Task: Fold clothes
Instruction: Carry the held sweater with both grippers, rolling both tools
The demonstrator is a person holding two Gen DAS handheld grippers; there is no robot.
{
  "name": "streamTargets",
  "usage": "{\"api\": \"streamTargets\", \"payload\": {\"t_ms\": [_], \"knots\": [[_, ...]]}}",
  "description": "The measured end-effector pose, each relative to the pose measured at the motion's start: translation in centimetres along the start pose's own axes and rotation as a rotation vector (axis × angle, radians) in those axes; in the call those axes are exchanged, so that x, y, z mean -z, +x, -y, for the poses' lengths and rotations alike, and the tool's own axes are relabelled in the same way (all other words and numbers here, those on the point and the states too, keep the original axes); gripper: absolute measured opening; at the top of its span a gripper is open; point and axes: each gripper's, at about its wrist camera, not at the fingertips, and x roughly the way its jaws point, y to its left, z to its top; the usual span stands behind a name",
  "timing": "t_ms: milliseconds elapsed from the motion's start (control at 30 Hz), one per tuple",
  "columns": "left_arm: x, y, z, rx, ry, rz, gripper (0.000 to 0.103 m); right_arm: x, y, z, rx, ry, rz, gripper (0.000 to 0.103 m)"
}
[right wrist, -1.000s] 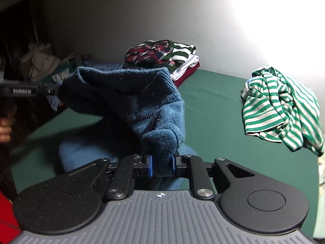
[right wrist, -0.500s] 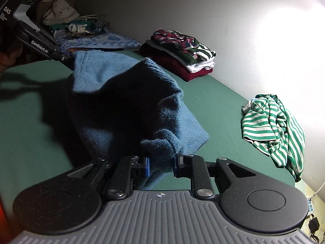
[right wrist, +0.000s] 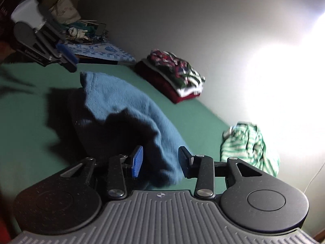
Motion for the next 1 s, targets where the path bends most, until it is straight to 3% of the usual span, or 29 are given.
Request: {"api": "streamTargets", "payload": {"t_ms": [133,267,367,467,533,600,733,867,933,967,1000], "knots": [[-1.1,2.1,2.1,0.038,0.174,0.013,0.03,-0.8,2.1,-1.6,0.004,-0.082,-0.024,0.041],[-1.5,3.9,2.9,0.056,0.258,0.007,0.032,-1.0,3.8,-1.8,0.013,-0.092,-0.064,0.04],[-1.9,4.7,2.8,0.077,0.261,-0.002,0.035,-1.3,4.1,-1.4,0.035,-0.05,-0.066,0.041],[-2.0,4.1,3.0,0.095,0.317,0.012,0.039,-1.5,4.3,-1.3,0.07,-0.025,-0.077,0.04],[-1.9,2.8,2.9,0.141,0.338,0.029,0.063,-1.6,4.2,-1.1,0.074,0.006,-0.075,0.04],[-1.6,1.6,3.0,0.183,0.362,0.041,0.069,-1.5,4.2,-1.2,0.068,0.025,-0.075,0.04],[-0.7,1.8,4.2,0.201,0.452,0.025,0.065,-1.4,4.2,-1.6,0.055,0.06,-0.075,0.03],[-1.0,2.9,4.2,0.197,0.453,0.016,0.06,-1.7,4.6,-1.9,0.051,0.071,-0.08,0.025],[-1.4,3.5,3.7,0.218,0.428,0.002,0.05,-1.7,4.7,-1.8,0.047,0.083,-0.082,0.013],[-1.7,3.8,3.4,0.23,0.415,-0.006,0.044,-1.6,4.8,-1.6,0.041,0.097,-0.082,0.013],[-1.8,4.1,3.2,0.244,0.403,-0.015,0.029,-1.6,4.8,-1.5,0.034,0.114,-0.08,0.011]]}}
